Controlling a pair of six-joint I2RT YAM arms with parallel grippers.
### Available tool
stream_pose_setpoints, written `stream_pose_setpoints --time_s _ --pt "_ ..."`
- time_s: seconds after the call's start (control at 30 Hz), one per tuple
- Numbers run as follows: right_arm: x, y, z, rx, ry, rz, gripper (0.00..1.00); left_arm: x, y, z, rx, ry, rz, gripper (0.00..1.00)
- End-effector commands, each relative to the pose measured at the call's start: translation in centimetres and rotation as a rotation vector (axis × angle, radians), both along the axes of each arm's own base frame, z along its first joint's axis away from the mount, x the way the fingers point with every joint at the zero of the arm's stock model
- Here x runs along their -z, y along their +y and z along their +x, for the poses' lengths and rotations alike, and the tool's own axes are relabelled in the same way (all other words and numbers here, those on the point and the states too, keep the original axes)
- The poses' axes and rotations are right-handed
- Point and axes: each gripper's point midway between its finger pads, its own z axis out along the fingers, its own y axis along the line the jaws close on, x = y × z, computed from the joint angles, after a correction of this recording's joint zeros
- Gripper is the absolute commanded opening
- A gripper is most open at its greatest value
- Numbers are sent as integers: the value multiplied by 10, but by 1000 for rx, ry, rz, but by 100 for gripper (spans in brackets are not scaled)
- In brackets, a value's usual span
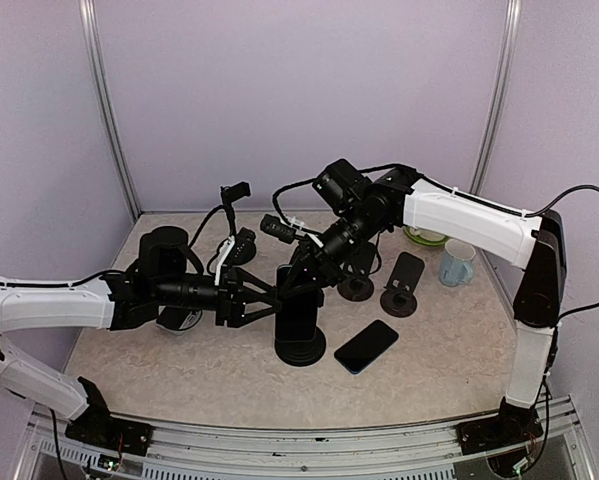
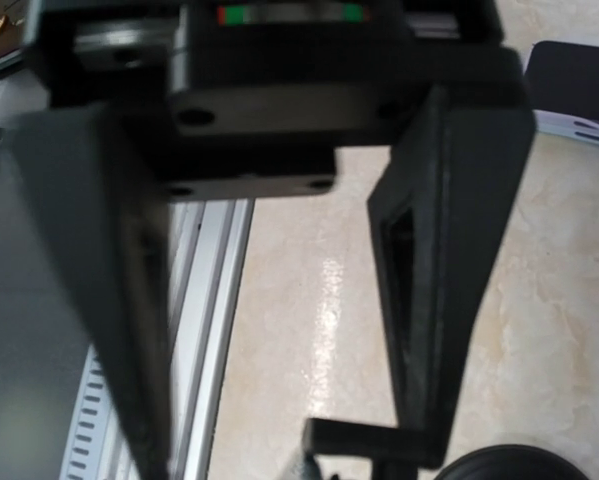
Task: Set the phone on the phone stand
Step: Install the phone on the phone stand.
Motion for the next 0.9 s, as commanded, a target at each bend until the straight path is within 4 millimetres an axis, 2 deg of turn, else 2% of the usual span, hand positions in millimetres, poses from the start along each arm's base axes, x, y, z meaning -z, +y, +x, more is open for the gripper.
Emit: stream_pose_setpoints --time_s 0.0,0.1,0.27,0.37,0.47,0.63,0.87 --pt "58 -31 20 116 -1 -254 0 -14 -4 5 12 -32 -35 50" --pt "60 -31 20 117 1 -259 0 -14 -5 7 6 -32 -38 40" --pt "63 -31 21 121 4 -268 0 -12 -7 10 1 -23 -34 29" --pt "67 -33 22 131 2 -286 0 -11 -8 10 3 -23 -35 17" --pt "71 -35 27 157 -6 -309 0 -12 -7 9 3 -27 -38 9" --pt "81 -42 37 197 1 -340 0 -17 -3 4 10 -42 -54 7" --pt "83 -42 42 211 61 -329 0 -23 -6 -13 22 -110 -53 17"
